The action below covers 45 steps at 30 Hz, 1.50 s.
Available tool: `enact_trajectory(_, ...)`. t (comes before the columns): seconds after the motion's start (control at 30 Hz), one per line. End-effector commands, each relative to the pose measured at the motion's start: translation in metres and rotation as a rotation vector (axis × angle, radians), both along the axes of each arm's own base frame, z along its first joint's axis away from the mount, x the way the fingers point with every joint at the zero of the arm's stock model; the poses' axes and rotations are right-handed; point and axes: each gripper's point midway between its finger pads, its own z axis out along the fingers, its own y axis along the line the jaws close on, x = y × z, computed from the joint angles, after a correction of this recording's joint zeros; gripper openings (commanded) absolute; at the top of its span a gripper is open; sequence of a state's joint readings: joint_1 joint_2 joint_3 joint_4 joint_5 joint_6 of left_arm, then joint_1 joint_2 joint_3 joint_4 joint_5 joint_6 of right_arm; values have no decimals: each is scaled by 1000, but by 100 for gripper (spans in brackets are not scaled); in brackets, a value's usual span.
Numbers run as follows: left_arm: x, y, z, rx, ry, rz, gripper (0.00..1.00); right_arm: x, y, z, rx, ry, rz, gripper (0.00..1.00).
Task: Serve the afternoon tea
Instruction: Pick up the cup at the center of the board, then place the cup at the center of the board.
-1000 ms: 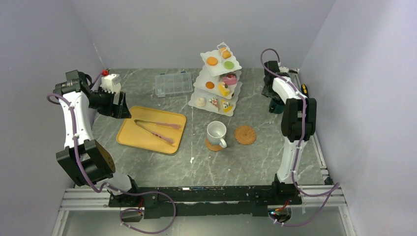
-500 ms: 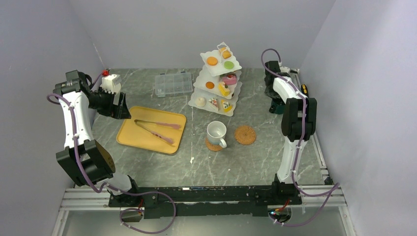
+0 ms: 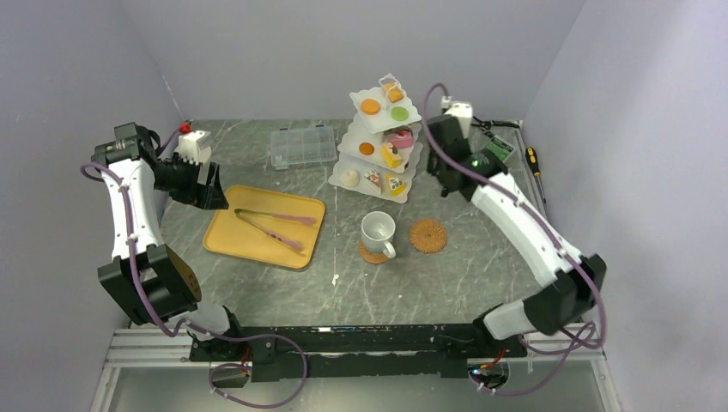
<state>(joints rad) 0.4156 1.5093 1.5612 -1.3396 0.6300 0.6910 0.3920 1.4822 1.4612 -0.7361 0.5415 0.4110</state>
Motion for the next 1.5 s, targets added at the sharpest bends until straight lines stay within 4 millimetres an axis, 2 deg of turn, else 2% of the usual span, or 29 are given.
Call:
enact_trajectory(0.0,-5,-5,7,-9,-14,-36,93,-65,48,36,-73,-17,159,0)
enact_trajectory(0.13,-7,-7,7,-24,-5,-59,93,-113,106,48,-70,1,327,0)
enact_trajectory(0.2,-6,-7,4,-31,12,-49,93,-133,144,49,-70,8,449,0)
enact_trajectory(0.27,-5,-7,2,-43,29,-44,93,-163,192,47,-92,19,612,0)
enact_trajectory(0.43,-6,-7,10,-61,41,-33,93,-219,281,19,-221,19,947,0)
enact_trajectory(0.57,-13,-4,12,-64,40,-28,93,-247,322,4,-174,-2,1160,0)
enact_trajectory(0.67,-22,-8,15,-123,41,-44,93,-262,339,-8,-107,-51,1306,0)
enact_trajectory(0.73,-28,-13,18,-192,45,-53,93,-267,351,-9,-52,-138,1388,0)
enact_trajectory(0.83,-31,-13,11,-202,84,-50,93,-268,355,-32,-91,-175,1456,0)
enact_trajectory(0.93,-32,-9,6,-179,90,-34,93,-275,361,-60,-126,-122,1525,0)
enact_trajectory(1.17,-40,-12,4,-160,72,-33,93,-288,364,-90,-81,-25,1662,0)
enact_trajectory(1.47,-50,-24,-1,-197,63,-67,93,-280,358,-129,-181,99,1709,0)
